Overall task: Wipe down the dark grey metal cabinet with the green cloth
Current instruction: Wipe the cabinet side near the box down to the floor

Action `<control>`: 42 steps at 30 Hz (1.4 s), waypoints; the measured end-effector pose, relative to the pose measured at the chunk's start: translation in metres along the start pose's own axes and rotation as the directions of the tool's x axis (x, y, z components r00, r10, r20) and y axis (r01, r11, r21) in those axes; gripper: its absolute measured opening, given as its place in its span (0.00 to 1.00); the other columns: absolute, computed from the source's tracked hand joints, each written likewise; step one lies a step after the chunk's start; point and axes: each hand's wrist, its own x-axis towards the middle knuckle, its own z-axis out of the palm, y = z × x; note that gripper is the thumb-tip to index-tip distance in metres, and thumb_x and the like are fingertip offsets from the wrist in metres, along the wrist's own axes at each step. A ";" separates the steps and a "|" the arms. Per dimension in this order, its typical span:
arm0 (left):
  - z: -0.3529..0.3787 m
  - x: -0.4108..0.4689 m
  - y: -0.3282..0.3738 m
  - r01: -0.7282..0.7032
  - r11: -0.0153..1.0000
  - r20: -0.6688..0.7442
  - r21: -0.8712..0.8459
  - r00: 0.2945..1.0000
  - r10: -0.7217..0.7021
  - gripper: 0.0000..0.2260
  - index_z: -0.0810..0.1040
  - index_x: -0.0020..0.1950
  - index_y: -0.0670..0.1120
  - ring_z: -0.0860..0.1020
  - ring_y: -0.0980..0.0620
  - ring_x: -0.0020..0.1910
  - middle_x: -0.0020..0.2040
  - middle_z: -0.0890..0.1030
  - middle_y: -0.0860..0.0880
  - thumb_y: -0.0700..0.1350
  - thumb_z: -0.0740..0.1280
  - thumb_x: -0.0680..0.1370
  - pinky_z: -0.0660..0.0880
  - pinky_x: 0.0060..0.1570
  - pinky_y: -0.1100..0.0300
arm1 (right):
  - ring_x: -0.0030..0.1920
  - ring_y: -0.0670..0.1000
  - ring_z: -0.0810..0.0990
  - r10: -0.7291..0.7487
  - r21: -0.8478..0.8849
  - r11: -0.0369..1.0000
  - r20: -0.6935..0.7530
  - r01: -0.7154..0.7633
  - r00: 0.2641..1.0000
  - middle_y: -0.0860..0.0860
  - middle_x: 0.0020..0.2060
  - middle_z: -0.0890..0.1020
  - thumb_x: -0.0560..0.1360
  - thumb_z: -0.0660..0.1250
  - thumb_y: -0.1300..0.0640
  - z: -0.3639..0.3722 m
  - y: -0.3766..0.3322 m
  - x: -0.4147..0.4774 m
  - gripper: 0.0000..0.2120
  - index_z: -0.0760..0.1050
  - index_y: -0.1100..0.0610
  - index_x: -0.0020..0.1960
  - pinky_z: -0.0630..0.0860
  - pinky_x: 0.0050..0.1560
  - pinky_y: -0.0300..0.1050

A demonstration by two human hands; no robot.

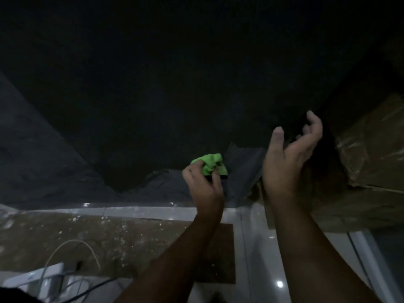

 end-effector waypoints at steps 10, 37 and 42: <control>-0.024 0.025 0.021 -0.177 0.972 -0.257 -0.157 0.957 0.133 0.16 0.78 0.50 0.46 0.74 0.62 0.48 0.48 0.74 0.44 0.29 0.71 0.69 0.72 0.50 0.67 | 0.59 0.32 0.76 0.145 0.096 0.983 0.103 -0.155 0.984 0.39 0.60 0.78 0.86 0.56 0.51 -0.015 0.009 0.019 0.19 0.68 0.51 0.75 0.76 0.58 0.32; 0.076 -0.023 0.024 -0.348 0.937 0.303 0.013 0.895 0.328 0.13 0.85 0.52 0.45 0.71 0.59 0.43 0.45 0.74 0.51 0.35 0.75 0.69 0.75 0.43 0.67 | 0.64 0.47 0.80 0.328 0.202 0.883 0.379 -0.424 0.865 0.50 0.61 0.83 0.84 0.58 0.54 -0.049 0.056 0.032 0.17 0.77 0.55 0.69 0.75 0.65 0.48; 0.067 0.003 0.091 -0.419 0.876 0.069 -0.241 0.893 0.446 0.11 0.85 0.50 0.40 0.71 0.61 0.40 0.41 0.73 0.49 0.33 0.76 0.69 0.70 0.43 0.74 | 0.48 0.42 0.84 0.451 0.342 0.763 0.325 -0.548 0.831 0.47 0.44 0.87 0.84 0.57 0.58 -0.055 0.057 0.031 0.14 0.82 0.56 0.53 0.77 0.48 0.38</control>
